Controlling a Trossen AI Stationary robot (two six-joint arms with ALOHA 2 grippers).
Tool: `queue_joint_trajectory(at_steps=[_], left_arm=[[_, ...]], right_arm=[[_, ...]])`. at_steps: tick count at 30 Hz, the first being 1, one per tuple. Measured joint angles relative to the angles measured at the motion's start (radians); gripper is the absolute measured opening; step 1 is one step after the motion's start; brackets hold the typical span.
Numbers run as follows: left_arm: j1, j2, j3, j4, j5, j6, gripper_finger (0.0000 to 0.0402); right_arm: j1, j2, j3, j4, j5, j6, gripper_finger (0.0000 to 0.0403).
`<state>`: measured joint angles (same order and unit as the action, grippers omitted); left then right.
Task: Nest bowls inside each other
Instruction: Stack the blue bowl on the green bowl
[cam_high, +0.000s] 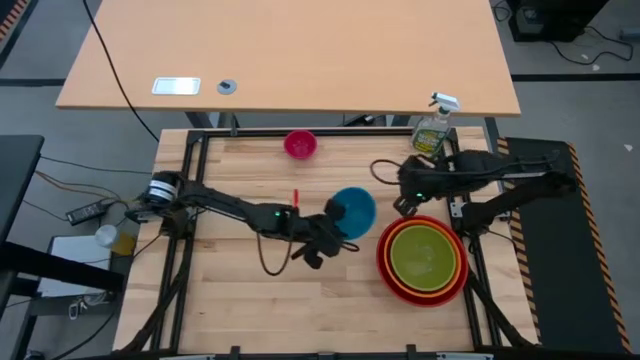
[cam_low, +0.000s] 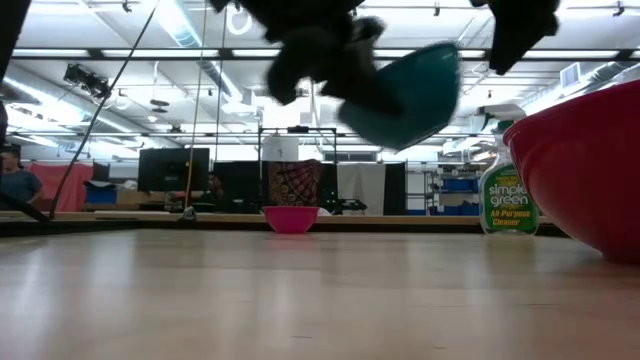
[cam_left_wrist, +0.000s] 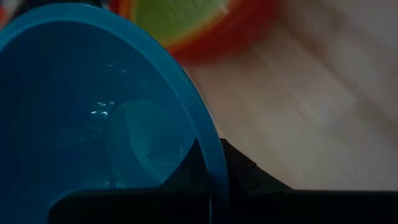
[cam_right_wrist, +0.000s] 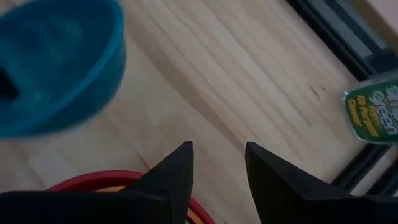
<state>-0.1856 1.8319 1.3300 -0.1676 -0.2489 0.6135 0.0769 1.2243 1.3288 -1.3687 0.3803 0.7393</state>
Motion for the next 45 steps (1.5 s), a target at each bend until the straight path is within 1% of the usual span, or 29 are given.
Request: queue_joint_trajectory(at_steps=[2,4,8,12,16,17,19,22,25,30,35,39,42,44,45], left_arm=[[-0.009,0.039,0.061,0.005,0.000,0.009,0.0009],[-0.018,0.085,0.120,0.004,0.000,0.031,0.0009],[-0.035,0.176,0.229,0.016,0.001,0.149,0.0009],[-0.044,0.262,0.332,0.026,0.001,0.231,0.0009],[-0.044,0.317,0.386,0.099,0.002,0.293,0.0012],[-0.045,0.320,0.386,0.111,0.000,0.299,0.0013],[-0.046,0.331,0.387,0.193,-0.001,0.323,0.0014],[-0.055,0.331,0.388,0.252,0.006,0.407,0.0015],[-0.059,0.331,0.388,0.271,0.092,0.463,0.0016],[-0.027,0.335,0.388,0.237,0.307,0.482,0.0012],[0.004,0.342,0.386,0.210,0.365,0.472,0.0011],[0.028,0.341,0.387,0.176,0.527,0.402,0.0011],[0.042,0.342,0.387,0.178,0.613,0.378,0.0010],[0.048,0.341,0.387,0.182,0.625,0.376,0.0010],[0.049,0.341,0.387,0.177,0.610,0.375,0.0010]], right_arm=[[0.015,-0.040,-0.029,0.003,0.022,0.049,0.0151],[0.032,-0.066,-0.054,0.008,0.013,0.074,0.0150],[0.072,-0.076,-0.076,-0.014,-0.006,0.142,0.0149],[0.097,-0.085,-0.076,-0.049,0.019,0.218,0.0149],[0.113,-0.110,-0.076,-0.086,0.050,0.323,0.0148],[0.117,-0.117,-0.076,-0.099,0.057,0.347,0.0148],[0.122,-0.129,-0.076,-0.127,0.075,0.389,0.0148],[0.125,-0.147,-0.076,-0.132,0.094,0.406,0.0148],[0.124,-0.153,-0.076,-0.104,0.100,0.388,0.0148],[0.124,-0.140,-0.076,-0.048,0.118,0.342,0.0148],[0.124,-0.127,-0.076,-0.016,0.132,0.313,0.0148],[0.124,-0.118,-0.076,-0.013,0.129,0.312,0.0148],[0.124,-0.117,-0.076,-0.006,0.085,0.296,0.0148],[0.124,-0.116,-0.076,-0.006,0.011,0.258,0.0148],[0.124,-0.115,-0.076,-0.006,-0.033,0.232,0.0149]])
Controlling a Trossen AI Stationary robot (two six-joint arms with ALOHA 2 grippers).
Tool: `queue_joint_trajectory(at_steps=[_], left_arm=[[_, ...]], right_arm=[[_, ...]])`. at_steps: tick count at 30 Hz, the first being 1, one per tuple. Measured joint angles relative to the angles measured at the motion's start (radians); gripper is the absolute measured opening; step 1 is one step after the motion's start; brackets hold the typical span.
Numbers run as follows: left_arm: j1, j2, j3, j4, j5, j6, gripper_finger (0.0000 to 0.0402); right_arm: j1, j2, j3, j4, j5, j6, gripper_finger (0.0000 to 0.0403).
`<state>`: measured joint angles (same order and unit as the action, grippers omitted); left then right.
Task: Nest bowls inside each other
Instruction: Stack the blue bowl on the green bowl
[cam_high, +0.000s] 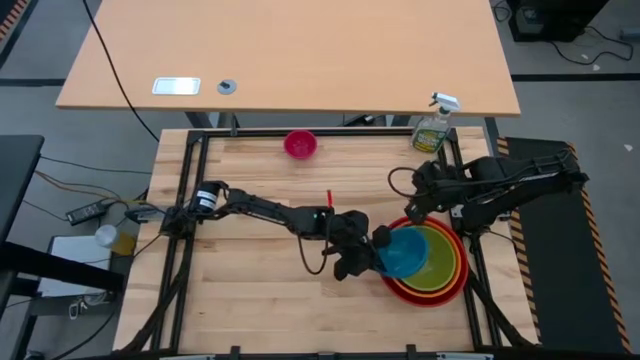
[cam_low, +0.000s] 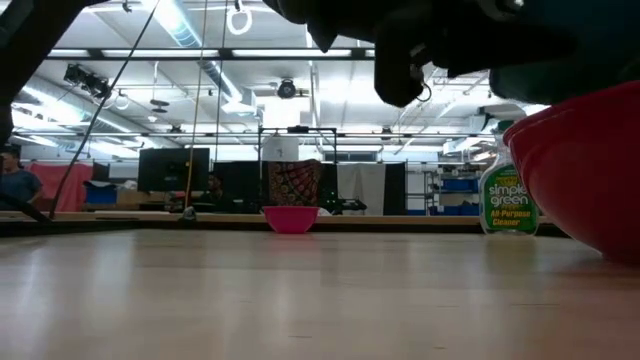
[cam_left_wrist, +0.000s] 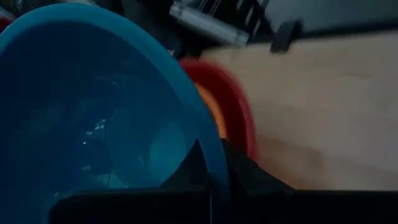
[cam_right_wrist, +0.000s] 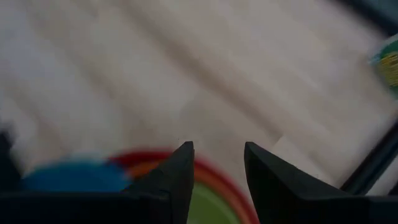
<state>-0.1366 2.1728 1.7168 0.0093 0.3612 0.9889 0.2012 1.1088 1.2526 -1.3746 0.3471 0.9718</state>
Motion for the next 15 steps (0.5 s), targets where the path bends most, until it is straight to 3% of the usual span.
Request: queue_joint_trajectory(at_steps=[3,8,11,15], left_arm=[[-0.003,0.000,0.000,-0.034,-0.095,0.045,0.0011],[-0.021,0.004,0.000,-0.057,-0.303,0.178,0.0012],[-0.026,0.004,0.000,-0.061,-0.349,0.200,0.0012],[-0.027,0.005,0.000,-0.085,-0.372,0.205,0.0012]], right_arm=[[-0.003,0.014,0.000,-0.006,-0.115,-0.054,0.0151],[-0.052,0.076,0.000,-0.066,-0.190,-0.134,0.0173],[-0.087,0.114,0.000,-0.060,-0.190,-0.164,0.0195],[-0.123,0.164,0.000,-0.047,-0.270,-0.208,0.0223]])
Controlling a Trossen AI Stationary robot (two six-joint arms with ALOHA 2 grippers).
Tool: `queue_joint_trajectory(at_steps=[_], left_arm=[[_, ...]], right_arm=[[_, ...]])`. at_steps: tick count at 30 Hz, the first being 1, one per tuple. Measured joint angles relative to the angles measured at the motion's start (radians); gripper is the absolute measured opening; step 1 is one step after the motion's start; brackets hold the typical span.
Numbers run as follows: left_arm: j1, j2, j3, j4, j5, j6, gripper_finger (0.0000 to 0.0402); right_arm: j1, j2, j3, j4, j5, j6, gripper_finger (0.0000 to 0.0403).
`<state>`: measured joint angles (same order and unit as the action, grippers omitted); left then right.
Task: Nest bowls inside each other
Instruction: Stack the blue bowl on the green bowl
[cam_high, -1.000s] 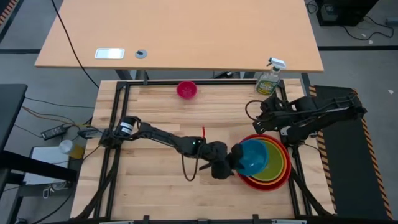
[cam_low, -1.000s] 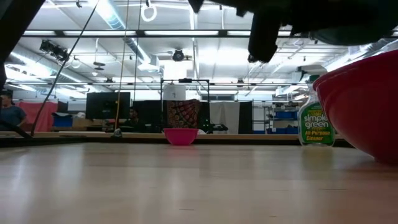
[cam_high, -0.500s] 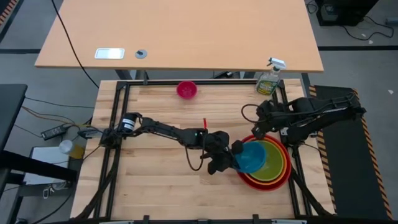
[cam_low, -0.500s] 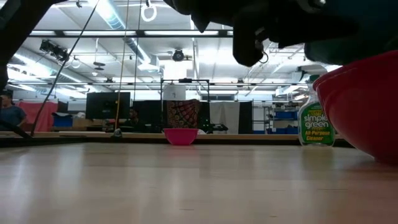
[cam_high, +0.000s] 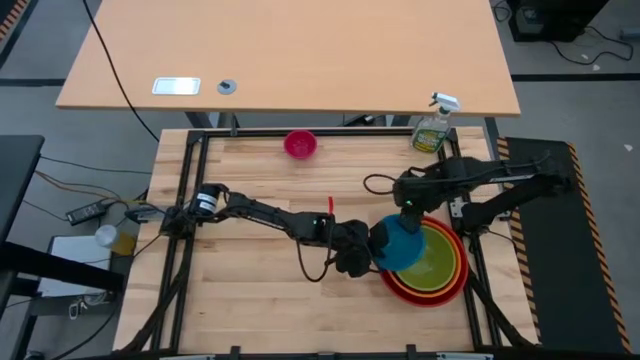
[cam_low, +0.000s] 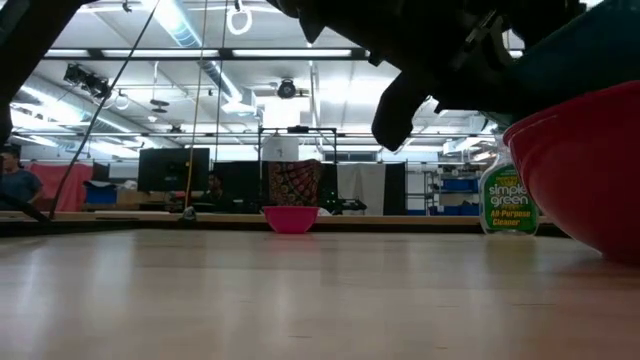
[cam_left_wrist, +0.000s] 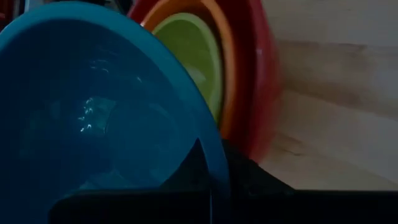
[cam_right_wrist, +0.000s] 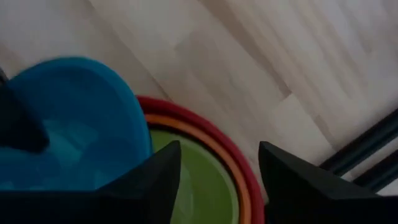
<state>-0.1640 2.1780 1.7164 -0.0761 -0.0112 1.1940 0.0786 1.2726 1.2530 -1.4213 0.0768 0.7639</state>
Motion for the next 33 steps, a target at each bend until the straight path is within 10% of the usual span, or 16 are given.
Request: queue_joint_trajectory(at_steps=[9,33], left_arm=[[0.003,0.000,0.000,-0.034,-0.025,-0.001,0.0013],[-0.002,0.000,0.000,-0.040,-0.092,0.011,0.0014]], right_arm=[[-0.057,0.017,0.089,-0.059,0.107,0.029,0.0220],[0.066,0.194,0.151,-0.153,-0.036,0.018,0.0217]])
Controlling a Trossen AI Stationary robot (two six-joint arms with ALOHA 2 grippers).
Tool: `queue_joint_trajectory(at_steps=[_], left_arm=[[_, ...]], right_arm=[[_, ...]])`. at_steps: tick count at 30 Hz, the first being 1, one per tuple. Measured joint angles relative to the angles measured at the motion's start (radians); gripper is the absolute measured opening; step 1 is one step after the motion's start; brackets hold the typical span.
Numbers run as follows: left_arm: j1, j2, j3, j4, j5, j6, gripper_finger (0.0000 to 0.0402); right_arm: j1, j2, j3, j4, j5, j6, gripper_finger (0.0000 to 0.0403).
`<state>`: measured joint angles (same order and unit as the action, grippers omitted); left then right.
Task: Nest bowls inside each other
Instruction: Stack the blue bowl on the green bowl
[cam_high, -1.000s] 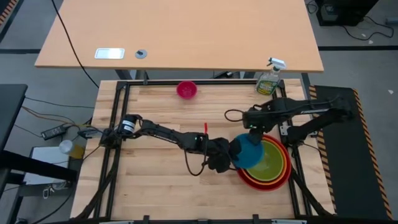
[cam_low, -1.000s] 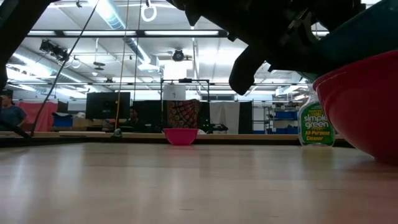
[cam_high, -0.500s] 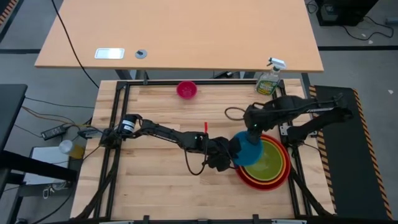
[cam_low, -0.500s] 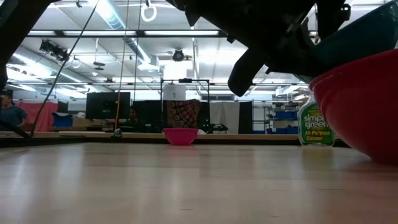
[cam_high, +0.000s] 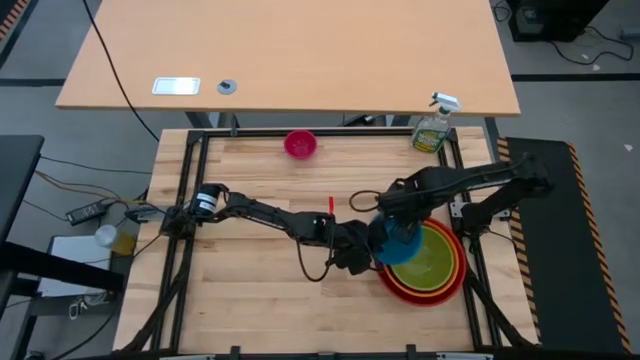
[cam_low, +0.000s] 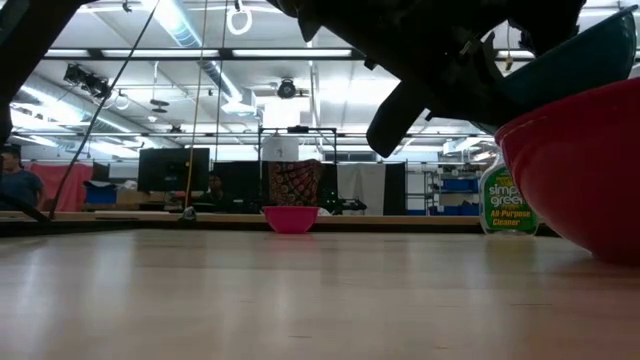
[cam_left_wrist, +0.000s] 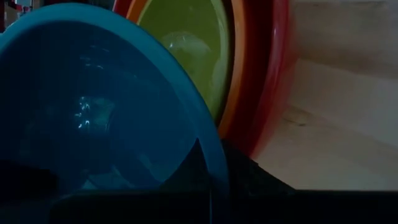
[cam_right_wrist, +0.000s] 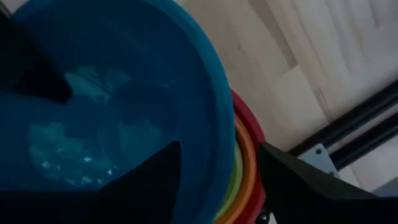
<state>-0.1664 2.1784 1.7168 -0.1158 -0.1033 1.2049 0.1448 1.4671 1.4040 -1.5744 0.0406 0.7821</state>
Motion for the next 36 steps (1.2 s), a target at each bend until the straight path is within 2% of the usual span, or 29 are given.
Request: queue_joint_trajectory(at_steps=[4,9,14,22,27,31,36], left_arm=[[-0.001,0.000,0.000,0.011,-0.028,0.001,0.0014],[-0.001,0.000,0.000,0.024,-0.036,0.015,0.0017],[-0.020,0.000,0.001,0.051,-0.082,0.017,0.0052],[-0.065,0.000,0.000,0.054,-0.188,0.000,0.0152],[-0.097,-0.002,0.000,0.052,-0.292,-0.016,0.0205],[-0.115,-0.014,0.000,0.031,-0.348,-0.025,0.0213],[-0.119,-0.049,-0.001,-0.004,-0.394,-0.100,0.0192]], right_arm=[[0.000,-0.023,0.000,0.004,0.000,0.033,0.0173],[0.000,-0.052,0.000,0.006,-0.006,0.046,0.0095],[-0.002,-0.053,0.000,0.015,-0.010,0.045,0.0021],[0.001,-0.054,0.000,-0.001,-0.038,0.034,0.0041],[0.002,-0.054,0.000,0.000,-0.042,0.034,0.0026],[0.005,-0.056,0.000,0.002,-0.042,0.033,0.0027],[0.019,-0.069,0.000,0.002,-0.036,0.034,0.0043]])
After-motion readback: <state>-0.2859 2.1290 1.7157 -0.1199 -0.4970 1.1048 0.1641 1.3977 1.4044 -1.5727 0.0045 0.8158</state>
